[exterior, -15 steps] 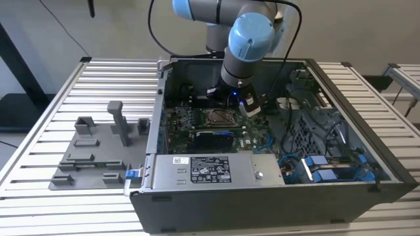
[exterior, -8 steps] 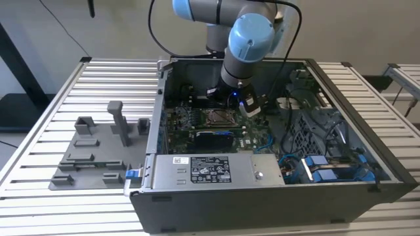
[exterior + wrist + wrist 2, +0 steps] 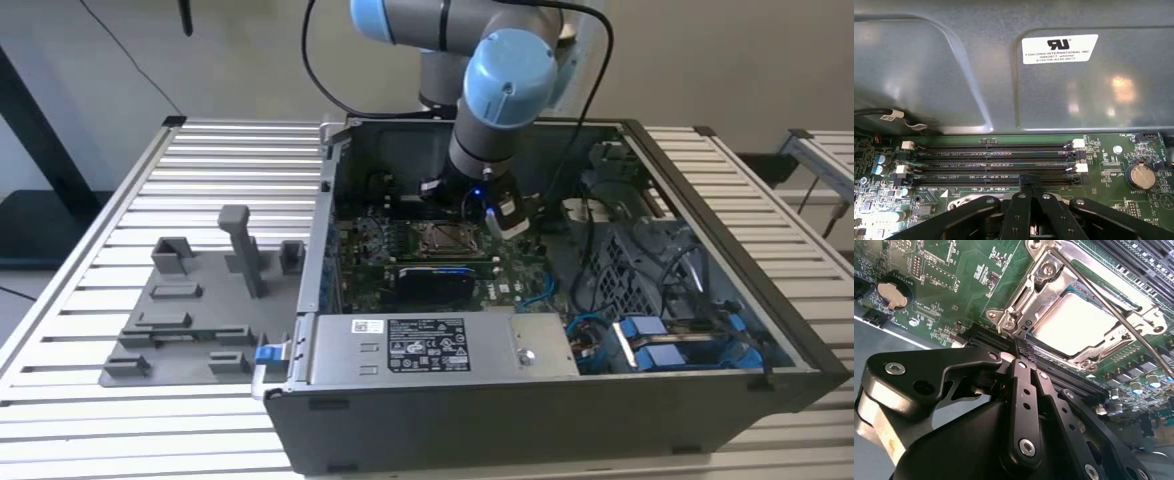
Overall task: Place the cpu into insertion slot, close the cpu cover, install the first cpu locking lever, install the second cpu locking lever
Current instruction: 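Install the first cpu locking lever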
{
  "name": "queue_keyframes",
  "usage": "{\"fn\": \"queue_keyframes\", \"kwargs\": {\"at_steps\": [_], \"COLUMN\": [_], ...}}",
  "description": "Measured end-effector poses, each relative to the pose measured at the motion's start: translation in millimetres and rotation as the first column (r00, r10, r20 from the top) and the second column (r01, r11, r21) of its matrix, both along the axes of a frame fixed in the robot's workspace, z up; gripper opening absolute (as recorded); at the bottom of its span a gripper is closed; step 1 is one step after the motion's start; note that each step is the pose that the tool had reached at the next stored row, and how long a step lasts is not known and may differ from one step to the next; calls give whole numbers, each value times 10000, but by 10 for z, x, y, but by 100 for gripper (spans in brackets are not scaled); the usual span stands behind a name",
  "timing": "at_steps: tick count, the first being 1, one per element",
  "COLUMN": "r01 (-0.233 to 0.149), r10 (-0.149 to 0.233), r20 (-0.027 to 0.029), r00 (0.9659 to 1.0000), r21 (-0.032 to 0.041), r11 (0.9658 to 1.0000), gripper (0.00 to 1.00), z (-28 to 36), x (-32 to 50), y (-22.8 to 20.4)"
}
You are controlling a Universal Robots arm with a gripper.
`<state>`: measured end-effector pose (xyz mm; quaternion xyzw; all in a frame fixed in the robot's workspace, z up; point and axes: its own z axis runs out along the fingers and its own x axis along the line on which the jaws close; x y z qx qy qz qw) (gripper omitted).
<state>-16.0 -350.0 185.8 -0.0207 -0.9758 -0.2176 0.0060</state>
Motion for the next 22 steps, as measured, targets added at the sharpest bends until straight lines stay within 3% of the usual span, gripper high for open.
{"fn": "queue_keyframes", "kwargs": {"at_steps": [11,18,22], "r01": [206,389,477], "r10": [-206,-389,-477], "r20": [0,1,-3], "r00": [9998,9992,9989], "r21": [95,220,219], "r11": [9997,9990,9986], "gripper": [11,11,11], "z": [-17,-32,-31], "x": [0,1,0], "y": [0,1,-1]}}
